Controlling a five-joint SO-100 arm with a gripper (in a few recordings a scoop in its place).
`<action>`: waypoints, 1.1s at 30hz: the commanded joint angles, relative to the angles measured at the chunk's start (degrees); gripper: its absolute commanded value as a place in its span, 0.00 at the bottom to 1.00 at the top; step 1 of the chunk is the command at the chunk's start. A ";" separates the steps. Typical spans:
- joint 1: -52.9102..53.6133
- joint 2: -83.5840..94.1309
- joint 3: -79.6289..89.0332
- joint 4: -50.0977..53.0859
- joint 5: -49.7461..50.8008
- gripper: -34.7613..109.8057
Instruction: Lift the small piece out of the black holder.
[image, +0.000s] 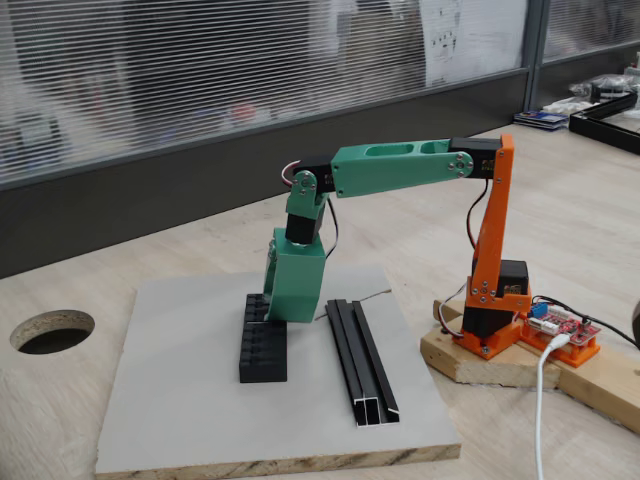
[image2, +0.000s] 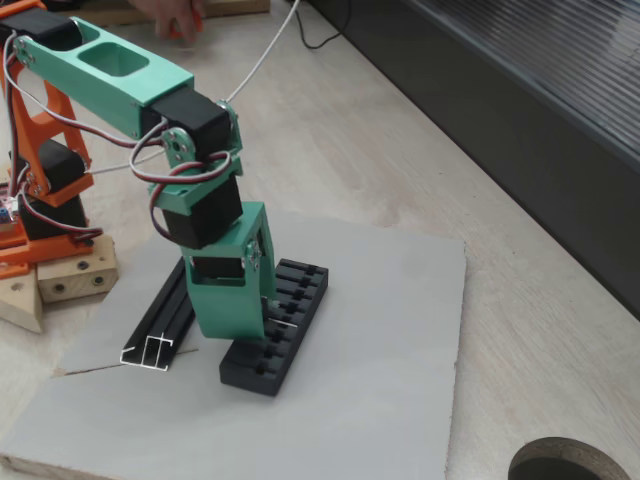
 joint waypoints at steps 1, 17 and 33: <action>0.44 1.14 -0.26 0.18 0.18 0.50; 0.53 1.05 -0.18 0.18 -0.09 0.50; 0.70 1.05 -0.18 -0.44 0.00 0.29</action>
